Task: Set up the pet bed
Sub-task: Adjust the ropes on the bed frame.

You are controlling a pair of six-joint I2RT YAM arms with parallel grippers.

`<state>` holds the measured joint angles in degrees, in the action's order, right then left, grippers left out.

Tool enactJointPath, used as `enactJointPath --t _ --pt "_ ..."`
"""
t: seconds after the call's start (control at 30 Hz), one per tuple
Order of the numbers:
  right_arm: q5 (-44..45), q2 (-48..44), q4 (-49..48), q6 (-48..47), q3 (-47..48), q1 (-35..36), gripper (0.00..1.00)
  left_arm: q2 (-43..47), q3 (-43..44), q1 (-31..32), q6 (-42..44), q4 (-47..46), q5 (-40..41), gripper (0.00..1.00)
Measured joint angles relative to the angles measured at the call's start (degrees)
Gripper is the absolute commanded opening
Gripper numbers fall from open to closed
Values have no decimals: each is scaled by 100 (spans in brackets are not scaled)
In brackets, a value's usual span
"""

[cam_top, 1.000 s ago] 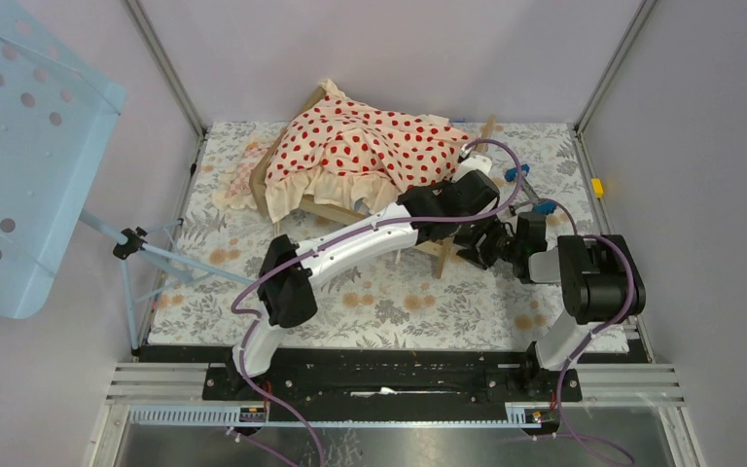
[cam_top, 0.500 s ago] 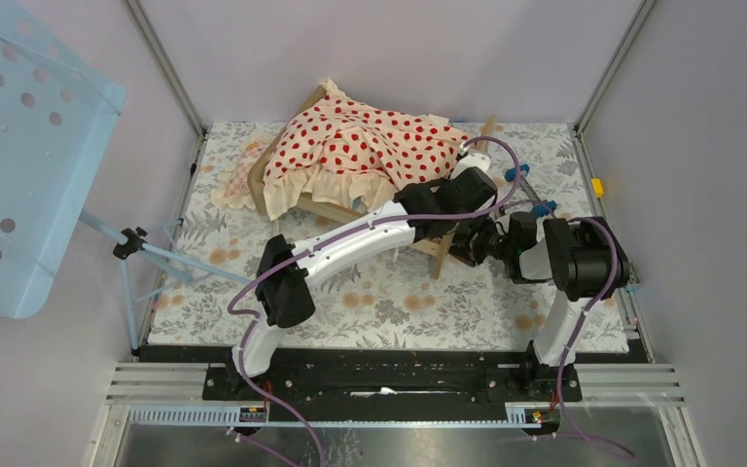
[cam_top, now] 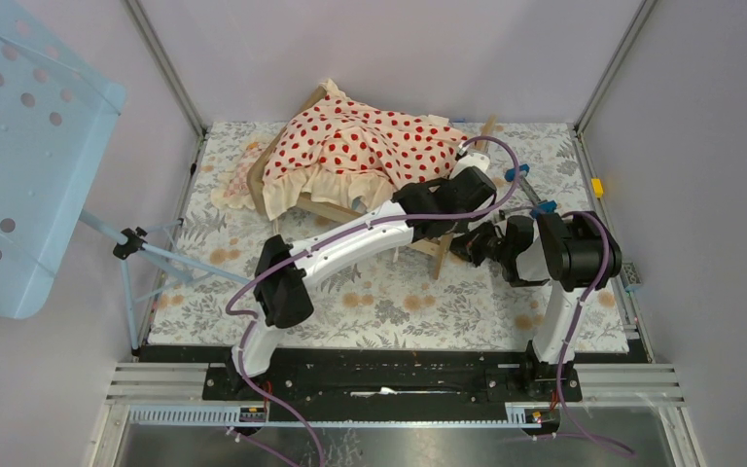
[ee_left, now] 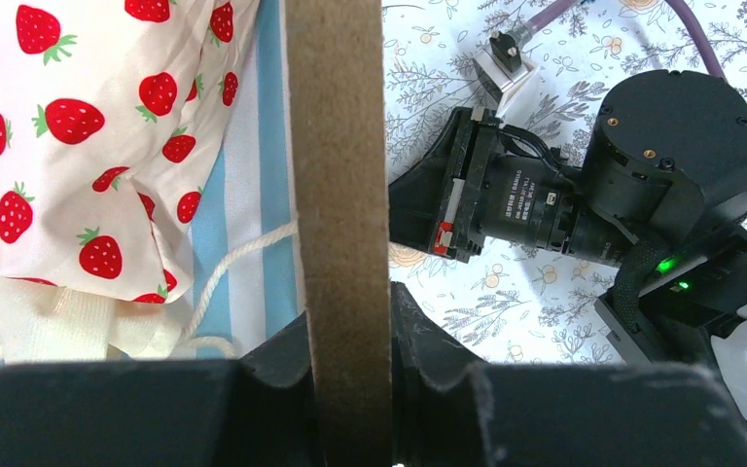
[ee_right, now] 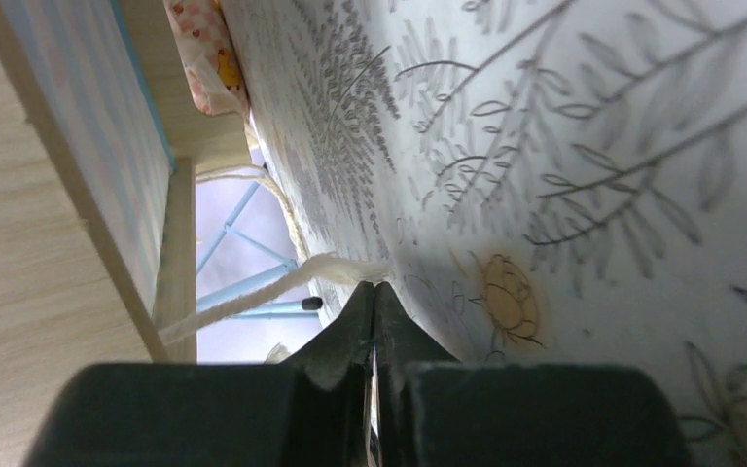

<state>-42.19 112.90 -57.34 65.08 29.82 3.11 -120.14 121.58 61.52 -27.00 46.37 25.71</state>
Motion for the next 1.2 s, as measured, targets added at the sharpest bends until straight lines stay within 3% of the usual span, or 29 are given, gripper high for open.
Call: enactJointPath --t 0.3,0.73,0.87,0.93,1.2 --pt "549 -623 479 -232 -289 11 0 269 -216 -24 -7 -20 -59 0" --pt "1707 -2599 2485 -1661 -520 17 0 319 -313 -63 0 -105 -92 0" --pt "1838 -2828 2575 -2076 -804 17 30 363 -313 -98 -4 -105 -157 0" --pt "1834 -2841 2470 -2208 -929 17 39 389 -313 -122 -7 -105 -192 0" --pt "1331 -2433 450 -2236 -1174 105 48 595 -313 -232 -61 -94 -326 0"
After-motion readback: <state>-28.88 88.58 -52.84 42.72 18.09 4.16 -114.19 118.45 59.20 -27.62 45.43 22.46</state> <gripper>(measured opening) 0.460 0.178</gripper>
